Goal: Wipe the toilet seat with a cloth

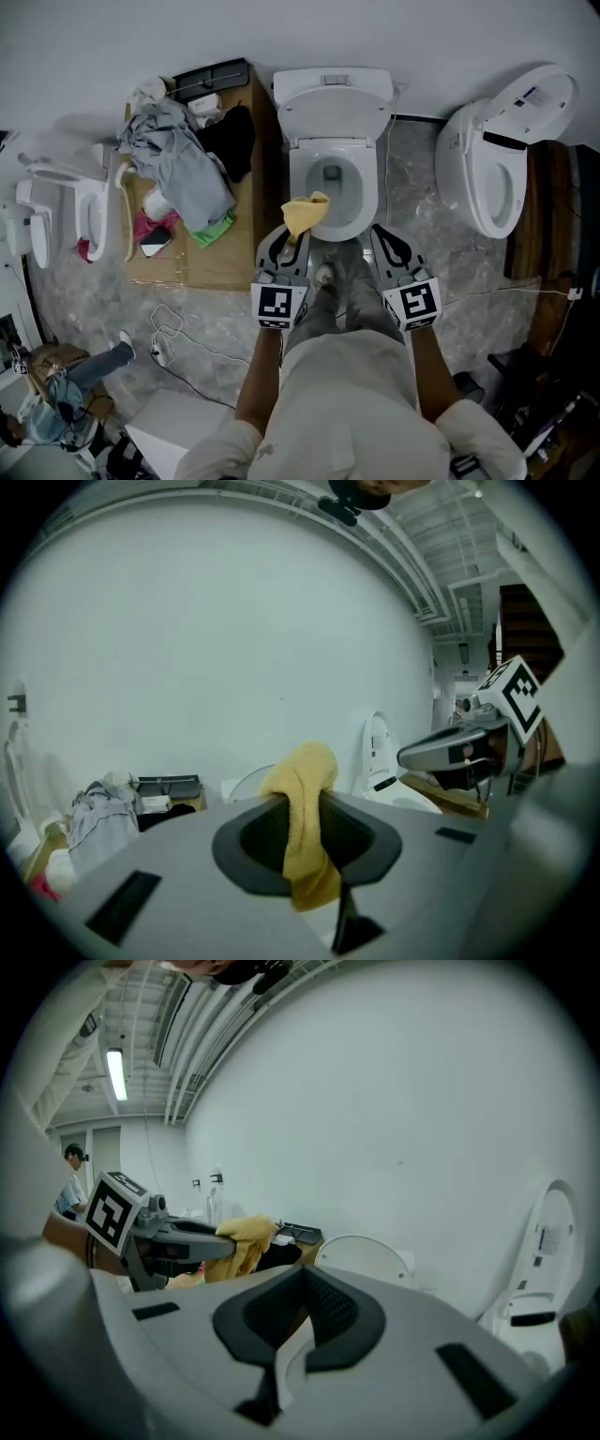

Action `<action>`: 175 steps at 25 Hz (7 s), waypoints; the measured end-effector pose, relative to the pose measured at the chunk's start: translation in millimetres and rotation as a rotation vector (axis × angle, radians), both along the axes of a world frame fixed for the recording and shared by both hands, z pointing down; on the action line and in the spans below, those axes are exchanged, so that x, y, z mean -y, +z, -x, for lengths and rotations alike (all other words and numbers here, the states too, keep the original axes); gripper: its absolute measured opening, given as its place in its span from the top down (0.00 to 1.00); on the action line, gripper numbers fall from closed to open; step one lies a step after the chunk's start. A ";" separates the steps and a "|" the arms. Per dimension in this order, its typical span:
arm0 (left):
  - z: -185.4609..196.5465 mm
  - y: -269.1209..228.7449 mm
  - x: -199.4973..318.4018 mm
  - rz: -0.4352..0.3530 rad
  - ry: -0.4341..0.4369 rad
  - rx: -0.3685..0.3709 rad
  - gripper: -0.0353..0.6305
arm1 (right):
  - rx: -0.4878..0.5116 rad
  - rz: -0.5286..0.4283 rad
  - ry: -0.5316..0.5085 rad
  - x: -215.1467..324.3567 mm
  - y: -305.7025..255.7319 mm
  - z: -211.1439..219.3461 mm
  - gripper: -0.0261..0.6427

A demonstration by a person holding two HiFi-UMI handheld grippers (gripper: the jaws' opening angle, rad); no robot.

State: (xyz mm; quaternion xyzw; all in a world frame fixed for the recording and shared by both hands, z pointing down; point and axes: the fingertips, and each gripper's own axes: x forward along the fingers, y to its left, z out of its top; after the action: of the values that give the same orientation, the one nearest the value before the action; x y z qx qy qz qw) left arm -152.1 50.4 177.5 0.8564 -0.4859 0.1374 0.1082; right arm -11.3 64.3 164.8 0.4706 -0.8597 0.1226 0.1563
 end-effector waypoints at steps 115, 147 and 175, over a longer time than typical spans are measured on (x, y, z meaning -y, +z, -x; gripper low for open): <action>35.6 523.4 -3.5 0.562 0.080 0.264 0.82 | -0.041 0.432 -0.051 -8.8 411.7 22.9 0.95; -82.5 523.5 -97.2 0.643 0.128 0.170 0.82 | -0.029 0.489 -0.030 -67.9 422.1 -63.7 0.95; -184.6 522.7 -63.1 0.656 0.269 0.206 0.82 | 0.016 0.528 0.098 -55.2 436.7 -150.7 0.95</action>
State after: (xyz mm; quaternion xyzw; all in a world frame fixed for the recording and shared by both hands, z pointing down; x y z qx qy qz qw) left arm 32.5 113.5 700.2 0.8140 -0.3075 0.3843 0.3085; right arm 139.5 119.5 601.5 0.4537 -0.7753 0.3536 0.2608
